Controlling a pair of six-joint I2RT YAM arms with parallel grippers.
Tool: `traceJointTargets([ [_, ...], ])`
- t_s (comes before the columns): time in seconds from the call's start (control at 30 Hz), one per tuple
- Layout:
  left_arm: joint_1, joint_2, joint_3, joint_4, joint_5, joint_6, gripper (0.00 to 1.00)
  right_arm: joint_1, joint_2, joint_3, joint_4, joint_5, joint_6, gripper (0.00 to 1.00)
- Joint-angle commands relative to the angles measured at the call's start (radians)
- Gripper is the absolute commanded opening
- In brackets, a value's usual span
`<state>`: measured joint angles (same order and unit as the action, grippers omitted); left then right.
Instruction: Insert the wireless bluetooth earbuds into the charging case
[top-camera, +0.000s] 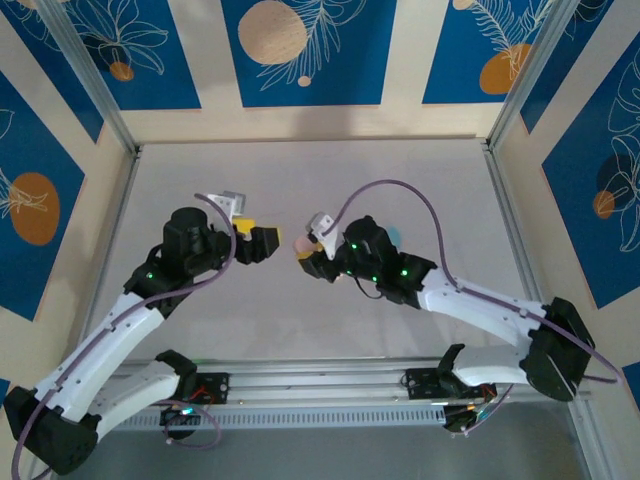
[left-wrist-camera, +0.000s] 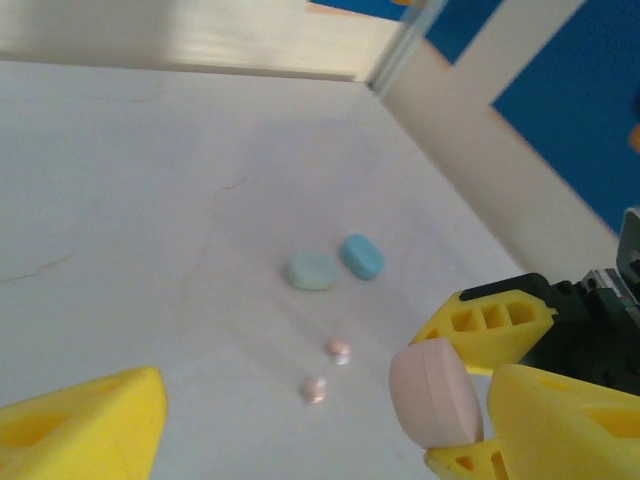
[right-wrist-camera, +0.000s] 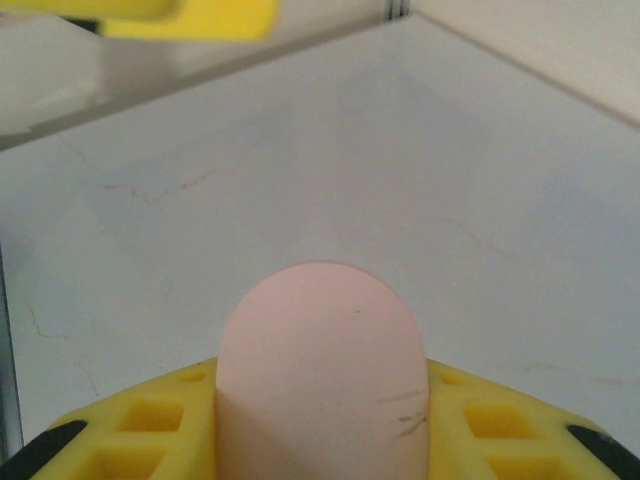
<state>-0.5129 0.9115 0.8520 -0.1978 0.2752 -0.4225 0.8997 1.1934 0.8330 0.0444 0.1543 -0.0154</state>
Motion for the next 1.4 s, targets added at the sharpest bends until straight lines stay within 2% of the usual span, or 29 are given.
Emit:
traceJointTargets([
  [0.0,-0.006,0.044,0.018,0.115,0.179,-0.047,0.8,0.011,-0.067,-0.034,0.083,0.008,-0.078,0.31],
  [0.13,-0.037,0.096,0.037,0.155,0.249,-0.066,0.78,0.014,-0.103,-0.057,0.084,0.016,-0.094,0.31],
  [0.37,-0.088,0.159,0.068,0.149,0.289,-0.059,0.74,0.019,-0.11,-0.06,0.085,0.011,-0.107,0.31],
  [0.47,-0.102,0.177,0.074,0.145,0.293,-0.058,0.69,0.019,-0.11,-0.06,0.098,0.018,-0.108,0.31],
  [1.0,-0.118,0.212,0.081,0.155,0.328,-0.098,0.29,0.043,-0.088,-0.05,0.172,0.079,-0.132,0.33],
  [1.1,-0.118,0.209,0.086,0.147,0.3,-0.136,0.23,0.054,-0.087,-0.049,0.178,0.107,-0.15,0.35],
  [1.2,-0.118,0.187,0.072,0.186,0.25,-0.229,0.17,0.057,-0.102,-0.065,0.203,0.141,-0.156,0.39],
  [1.37,-0.118,0.157,0.024,0.288,0.206,-0.381,0.14,0.056,-0.138,-0.126,0.272,0.147,-0.2,0.58],
])
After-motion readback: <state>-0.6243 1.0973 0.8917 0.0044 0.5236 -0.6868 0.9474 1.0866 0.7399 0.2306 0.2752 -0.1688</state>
